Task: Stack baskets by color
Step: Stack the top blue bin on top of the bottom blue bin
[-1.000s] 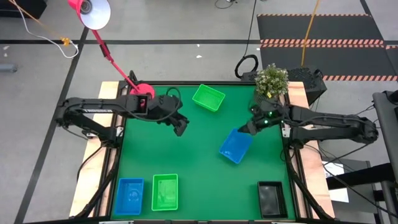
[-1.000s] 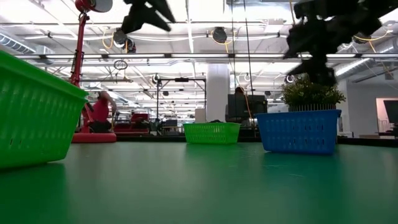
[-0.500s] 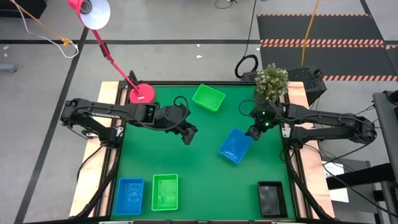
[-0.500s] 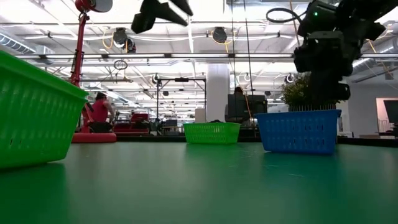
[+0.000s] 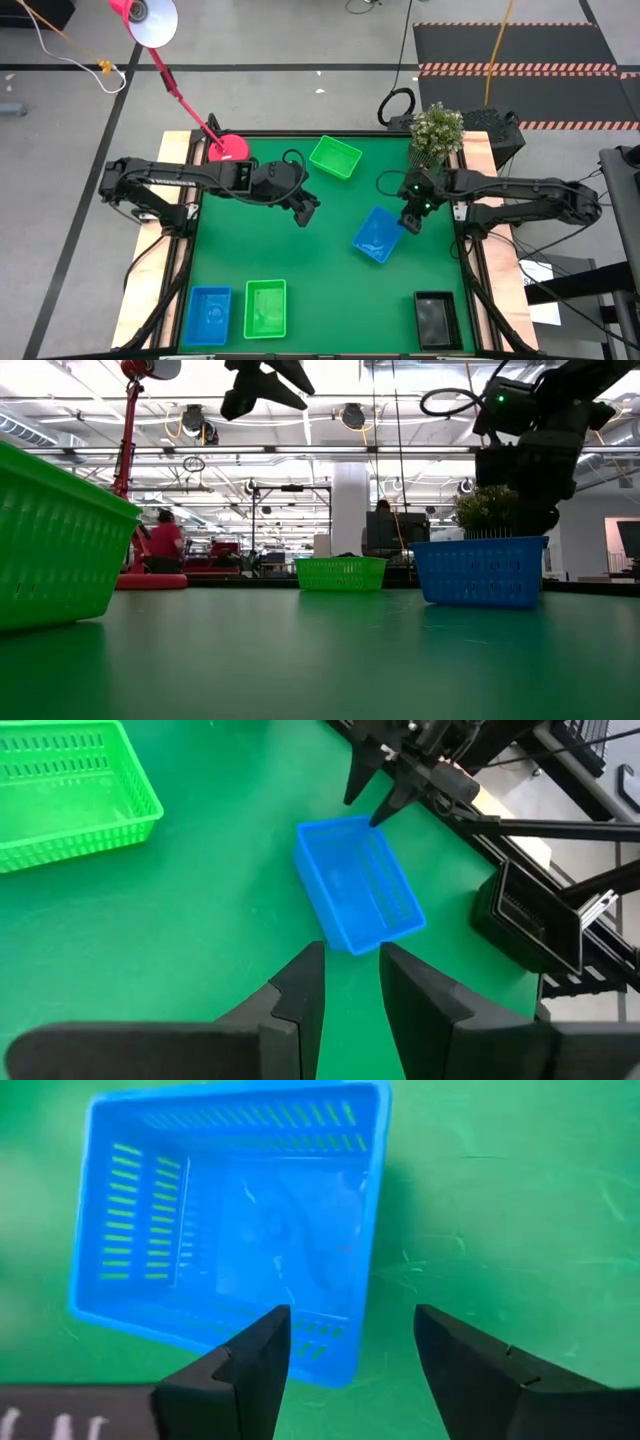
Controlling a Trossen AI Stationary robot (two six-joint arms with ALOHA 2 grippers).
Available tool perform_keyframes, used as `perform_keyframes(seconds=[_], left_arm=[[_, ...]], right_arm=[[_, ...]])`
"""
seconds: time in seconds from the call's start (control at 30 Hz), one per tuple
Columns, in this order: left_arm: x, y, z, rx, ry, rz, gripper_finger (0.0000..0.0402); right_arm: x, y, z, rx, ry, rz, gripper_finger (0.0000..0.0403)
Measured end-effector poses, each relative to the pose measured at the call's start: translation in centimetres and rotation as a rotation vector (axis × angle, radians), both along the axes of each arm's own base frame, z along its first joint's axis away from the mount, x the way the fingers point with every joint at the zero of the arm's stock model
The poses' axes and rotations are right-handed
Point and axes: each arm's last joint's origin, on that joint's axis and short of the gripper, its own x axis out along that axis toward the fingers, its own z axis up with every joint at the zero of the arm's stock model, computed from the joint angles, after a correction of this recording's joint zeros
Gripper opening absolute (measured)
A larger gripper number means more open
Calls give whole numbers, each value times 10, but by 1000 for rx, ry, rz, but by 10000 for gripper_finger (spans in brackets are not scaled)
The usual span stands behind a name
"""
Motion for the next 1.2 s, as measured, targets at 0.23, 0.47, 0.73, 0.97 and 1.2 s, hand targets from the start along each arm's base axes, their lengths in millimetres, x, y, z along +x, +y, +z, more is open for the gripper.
perform_keyframes(seconds=[0.23,0.47,0.73,0.97,1.2], left_arm=[[0,0,0,-1,1,-11,99],[0,0,0,16,2,-26,99],[0,5,1,59,-1,-18,99],[12,-4,20,47,-242,-138,133],[13,-14,23,244,-263,-165,235]], right_arm=[[2,0,-15,-38,18,2,202],[10,-3,-23,-79,38,13,124],[27,-7,-24,-15,-31,-19,8],[57,-10,34,-24,-232,20,3],[91,-3,95,-94,-342,145,2]])
